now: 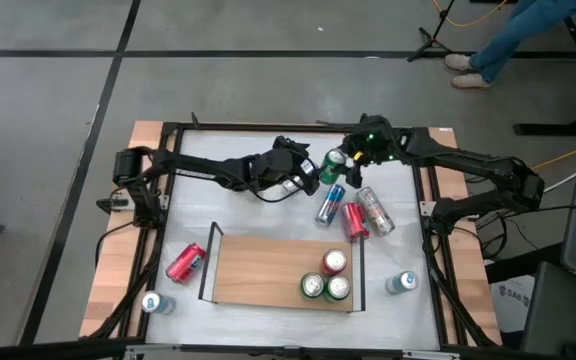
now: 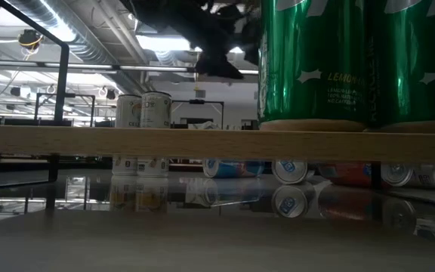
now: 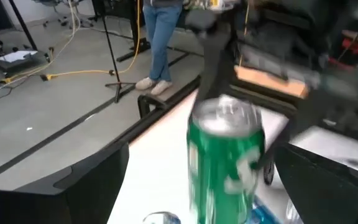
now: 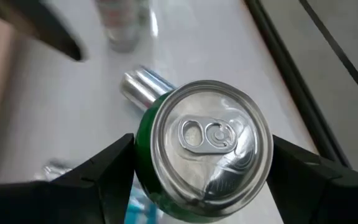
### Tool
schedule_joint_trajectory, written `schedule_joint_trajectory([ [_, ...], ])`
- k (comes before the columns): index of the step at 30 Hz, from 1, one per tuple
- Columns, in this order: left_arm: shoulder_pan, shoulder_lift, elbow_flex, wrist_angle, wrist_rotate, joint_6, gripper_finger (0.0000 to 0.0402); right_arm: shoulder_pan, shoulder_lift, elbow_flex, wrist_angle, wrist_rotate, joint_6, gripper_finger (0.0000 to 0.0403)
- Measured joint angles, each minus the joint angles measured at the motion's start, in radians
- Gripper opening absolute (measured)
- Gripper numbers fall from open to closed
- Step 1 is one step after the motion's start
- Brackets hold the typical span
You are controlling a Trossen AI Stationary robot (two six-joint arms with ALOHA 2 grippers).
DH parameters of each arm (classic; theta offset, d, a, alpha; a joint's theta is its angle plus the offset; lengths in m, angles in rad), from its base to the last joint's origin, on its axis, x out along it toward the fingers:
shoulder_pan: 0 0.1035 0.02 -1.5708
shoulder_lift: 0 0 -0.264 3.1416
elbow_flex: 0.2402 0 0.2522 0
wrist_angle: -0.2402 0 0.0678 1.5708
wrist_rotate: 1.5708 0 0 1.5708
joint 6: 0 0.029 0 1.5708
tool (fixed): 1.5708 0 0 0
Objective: Place canned beverage on shelf
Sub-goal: Put the green soda can on the shelf aligned with the other green soda can
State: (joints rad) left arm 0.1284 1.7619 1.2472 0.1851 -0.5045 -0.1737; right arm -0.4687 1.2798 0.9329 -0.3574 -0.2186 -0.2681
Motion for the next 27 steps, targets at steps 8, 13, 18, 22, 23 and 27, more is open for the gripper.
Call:
schedule_joint_trajectory([
  [8,-0.023,-0.082,0.000,-0.170,0.007,-0.061,0.0391,0.122,0.101,0.000,0.096,0.034,0.000,0.0290],
  [13,-0.049,-0.083,0.000,-0.205,0.039,-0.060,0.0391,0.174,0.159,0.000,0.097,0.056,0.001,0.0290],
  [18,-0.066,-0.080,0.000,-0.261,0.071,-0.061,0.0391,0.206,0.201,0.000,0.101,0.063,0.001,0.0291],
  [22,-0.075,-0.080,0.000,-0.272,0.101,-0.062,0.0391,0.217,0.233,0.000,0.123,0.083,0.001,0.0292],
  [23,-0.077,-0.080,0.000,-0.278,0.115,-0.061,0.0391,0.217,0.240,0.000,0.126,0.085,0.001,0.0292],
  [27,-0.078,-0.080,0.000,-0.303,0.165,-0.061,0.0391,0.213,0.257,0.002,0.137,0.087,0.000,0.0292],
])
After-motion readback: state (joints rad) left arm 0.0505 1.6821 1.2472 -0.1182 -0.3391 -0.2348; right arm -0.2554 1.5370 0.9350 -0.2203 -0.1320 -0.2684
